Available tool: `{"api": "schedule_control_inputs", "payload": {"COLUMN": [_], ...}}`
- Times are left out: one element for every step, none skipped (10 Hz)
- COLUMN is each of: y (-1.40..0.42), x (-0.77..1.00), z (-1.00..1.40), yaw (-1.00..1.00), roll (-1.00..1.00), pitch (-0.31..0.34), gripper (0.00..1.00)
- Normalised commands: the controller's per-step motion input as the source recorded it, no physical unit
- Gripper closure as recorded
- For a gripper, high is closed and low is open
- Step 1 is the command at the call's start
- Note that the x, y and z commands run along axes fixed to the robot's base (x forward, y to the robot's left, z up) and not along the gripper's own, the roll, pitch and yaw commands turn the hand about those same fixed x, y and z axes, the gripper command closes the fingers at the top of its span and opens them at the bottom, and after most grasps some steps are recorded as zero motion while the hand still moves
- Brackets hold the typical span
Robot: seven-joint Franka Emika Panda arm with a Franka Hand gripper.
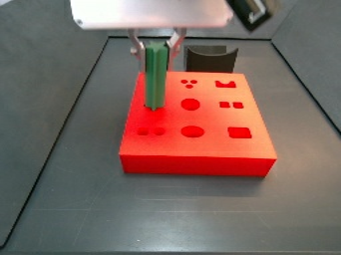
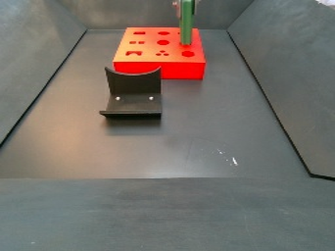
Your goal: Insert the star object.
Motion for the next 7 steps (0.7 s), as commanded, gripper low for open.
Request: {"api": "schedule_control_inputs", "payload": {"y": [0.0, 0.0, 0.0, 0.0, 0.0, 0.0, 0.0], "x": [0.01, 0.02, 0.01, 0.06, 0.0, 0.0, 0.0], "z": [-0.79, -0.72, -0.5, -0.46, -0.6, -0.77, -0.67], "yaw": [-0.14, -0.14, -0.13, -0.19, -0.17, -0.12, -0.13], "roll": [0.0, 0.0, 0.01, -0.05, -0.07, -0.17, -0.14], "pitch": [0.0, 0.0, 0.034, 0.0, 0.0, -0.027, -0.003], "gripper": [1.0, 1.0, 1.0, 1.0, 1.0, 1.0, 1.0]}}
